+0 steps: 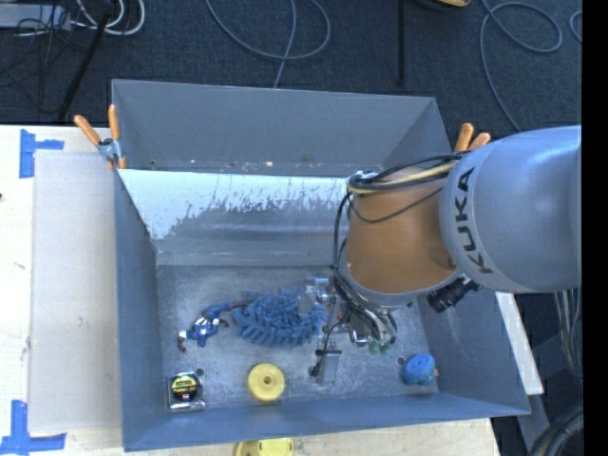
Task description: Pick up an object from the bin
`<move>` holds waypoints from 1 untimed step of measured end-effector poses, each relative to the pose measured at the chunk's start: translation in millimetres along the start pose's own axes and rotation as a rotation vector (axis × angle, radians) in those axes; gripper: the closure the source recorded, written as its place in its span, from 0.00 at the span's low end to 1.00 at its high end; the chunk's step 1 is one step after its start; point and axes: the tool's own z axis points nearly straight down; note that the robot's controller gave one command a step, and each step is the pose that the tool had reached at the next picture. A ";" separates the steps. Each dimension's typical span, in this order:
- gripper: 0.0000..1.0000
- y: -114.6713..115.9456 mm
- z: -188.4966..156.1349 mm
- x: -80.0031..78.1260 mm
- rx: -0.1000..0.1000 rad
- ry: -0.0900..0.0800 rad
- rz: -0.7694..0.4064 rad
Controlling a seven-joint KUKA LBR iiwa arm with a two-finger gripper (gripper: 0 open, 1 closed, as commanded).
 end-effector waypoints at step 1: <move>0.00 -0.3 -4.2 -1.7 -0.001 -0.008 0.002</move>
Offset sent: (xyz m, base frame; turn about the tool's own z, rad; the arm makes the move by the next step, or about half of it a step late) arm 0.0578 0.0253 -0.0626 0.1497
